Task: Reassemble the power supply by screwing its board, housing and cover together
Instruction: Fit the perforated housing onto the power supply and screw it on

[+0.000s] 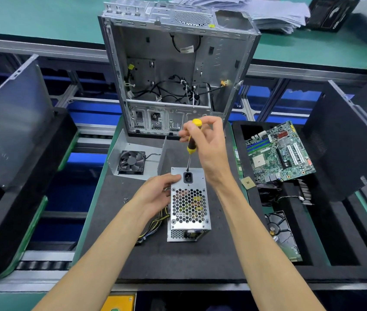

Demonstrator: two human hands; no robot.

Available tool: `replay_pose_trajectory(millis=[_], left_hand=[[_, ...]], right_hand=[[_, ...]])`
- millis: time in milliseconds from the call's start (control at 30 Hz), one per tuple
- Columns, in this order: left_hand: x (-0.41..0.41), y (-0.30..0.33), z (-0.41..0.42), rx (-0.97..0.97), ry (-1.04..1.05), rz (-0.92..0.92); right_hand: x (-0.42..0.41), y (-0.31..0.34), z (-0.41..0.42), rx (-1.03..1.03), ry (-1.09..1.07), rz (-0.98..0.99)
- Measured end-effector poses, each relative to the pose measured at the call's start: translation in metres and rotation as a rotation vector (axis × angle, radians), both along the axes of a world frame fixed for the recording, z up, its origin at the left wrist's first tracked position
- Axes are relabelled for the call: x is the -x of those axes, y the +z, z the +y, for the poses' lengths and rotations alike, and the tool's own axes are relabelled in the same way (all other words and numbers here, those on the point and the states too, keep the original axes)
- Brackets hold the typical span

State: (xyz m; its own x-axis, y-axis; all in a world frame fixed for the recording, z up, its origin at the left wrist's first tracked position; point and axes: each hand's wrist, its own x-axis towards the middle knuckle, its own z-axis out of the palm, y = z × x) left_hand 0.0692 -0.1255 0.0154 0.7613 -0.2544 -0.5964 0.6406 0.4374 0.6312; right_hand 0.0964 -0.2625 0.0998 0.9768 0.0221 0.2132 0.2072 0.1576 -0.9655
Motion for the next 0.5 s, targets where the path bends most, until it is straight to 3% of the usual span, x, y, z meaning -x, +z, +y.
replay_pose_trajectory(millis=[267,500], left_hand=[[0.0012,0.0017,0.0006,-0.001,0.002,-0.008],[0.0013,0.0005,0.0002,0.002,-0.009,-0.016]], right_hand=[[0.0,0.0021,0.0014,-0.044,0.017,0.024],[0.0003,0.0028,0.003,0.052,0.018,-0.027]])
